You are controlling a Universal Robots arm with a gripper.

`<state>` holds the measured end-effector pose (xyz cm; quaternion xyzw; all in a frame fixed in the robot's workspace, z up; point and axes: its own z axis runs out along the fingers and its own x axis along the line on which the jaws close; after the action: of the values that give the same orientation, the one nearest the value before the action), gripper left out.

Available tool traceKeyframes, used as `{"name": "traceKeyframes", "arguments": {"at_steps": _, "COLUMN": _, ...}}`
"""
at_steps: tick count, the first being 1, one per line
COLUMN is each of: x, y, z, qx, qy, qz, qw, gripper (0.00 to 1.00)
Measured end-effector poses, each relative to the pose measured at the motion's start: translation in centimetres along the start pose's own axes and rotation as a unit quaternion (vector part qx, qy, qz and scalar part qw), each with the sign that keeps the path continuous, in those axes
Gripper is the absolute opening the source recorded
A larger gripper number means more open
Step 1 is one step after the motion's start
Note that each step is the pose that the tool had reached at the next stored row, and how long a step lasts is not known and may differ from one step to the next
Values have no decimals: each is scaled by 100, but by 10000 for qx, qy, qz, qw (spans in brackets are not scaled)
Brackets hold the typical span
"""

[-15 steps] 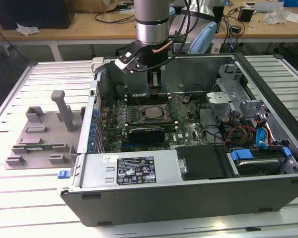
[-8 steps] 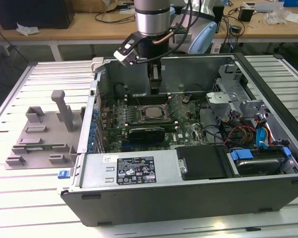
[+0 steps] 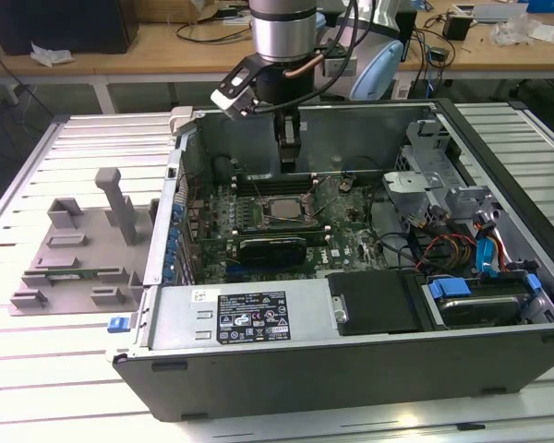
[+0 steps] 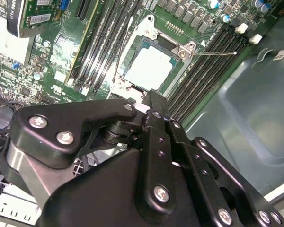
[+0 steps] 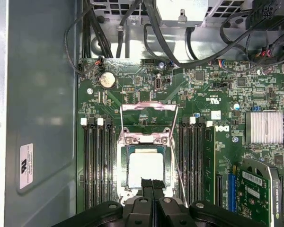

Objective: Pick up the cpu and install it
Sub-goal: 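Close the cpu cover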

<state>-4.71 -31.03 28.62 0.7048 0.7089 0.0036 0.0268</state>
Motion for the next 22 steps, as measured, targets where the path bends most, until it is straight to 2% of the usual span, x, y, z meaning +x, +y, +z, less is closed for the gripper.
{"name": "traceKeyframes", "arguments": {"at_steps": 7, "x": 0, "y": 85, "z": 4, "qx": 0, "qy": 0, "qz": 1, "qw": 10000, "gripper": 11}}
{"name": "traceKeyframes", "arguments": {"at_steps": 15, "x": -1, "y": 242, "z": 11, "qx": 0, "qy": 0, "qz": 1, "qw": 10000, "gripper": 11}}
{"name": "traceKeyframes", "arguments": {"at_steps": 18, "x": -2, "y": 384, "z": 17, "qx": 0, "qy": 0, "qz": 1, "qw": 10000, "gripper": 11}}
{"name": "traceKeyframes", "arguments": {"at_steps": 22, "x": -3, "y": 512, "z": 22, "qx": 0, "qy": 0, "qz": 1, "qw": 10000, "gripper": 11}}
